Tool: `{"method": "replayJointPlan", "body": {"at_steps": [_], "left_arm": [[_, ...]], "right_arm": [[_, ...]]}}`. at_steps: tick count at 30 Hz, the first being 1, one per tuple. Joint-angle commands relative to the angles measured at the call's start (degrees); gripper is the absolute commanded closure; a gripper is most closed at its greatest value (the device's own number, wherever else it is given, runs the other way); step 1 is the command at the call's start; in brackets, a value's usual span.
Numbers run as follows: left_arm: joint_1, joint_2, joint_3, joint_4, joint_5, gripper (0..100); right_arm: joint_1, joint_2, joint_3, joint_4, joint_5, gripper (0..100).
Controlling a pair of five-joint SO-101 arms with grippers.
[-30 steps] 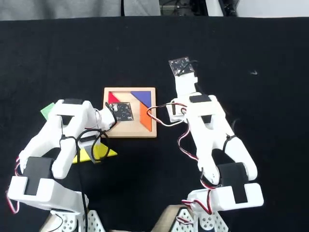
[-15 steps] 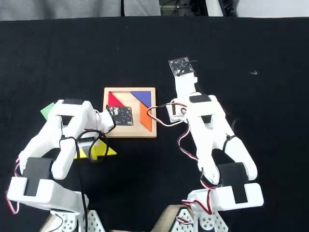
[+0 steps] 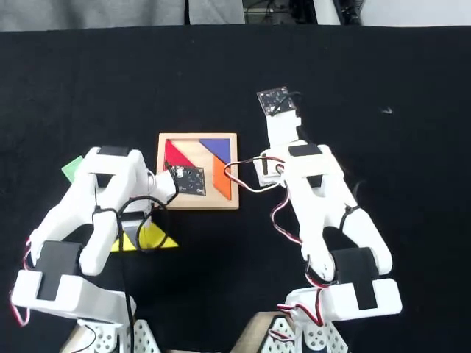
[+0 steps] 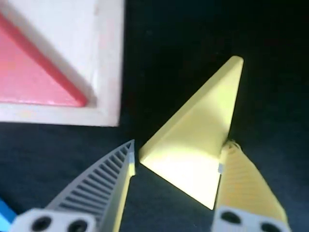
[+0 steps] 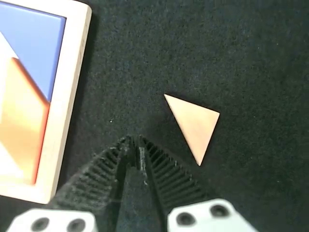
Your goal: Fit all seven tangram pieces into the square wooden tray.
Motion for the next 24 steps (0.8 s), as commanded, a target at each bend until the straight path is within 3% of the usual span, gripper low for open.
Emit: {"method": "replayJointPlan", "body": {"at_steps": [1, 10, 17, 24], "left_arm": [[0.6, -3.3, -1.5, 2.4, -3.0, 74], [0.7, -4.4, 1.0, 2.7, -3.1, 74], [2.0, -4.5, 5.1, 2.9, -7.0, 86], [2.2, -10.5, 8.9, 3.0, -7.8, 87]], "right_arm": [[-1.1, -2.6, -0.5, -0.8, 0.4, 98.7], [-1.1, -2.6, -0.5, -0.8, 0.4, 98.7], [-1.1, -2.6, -0.5, -0.8, 0.4, 98.7], [-1.1, -2.6, -0.5, -0.7, 0.4, 98.7]]}}
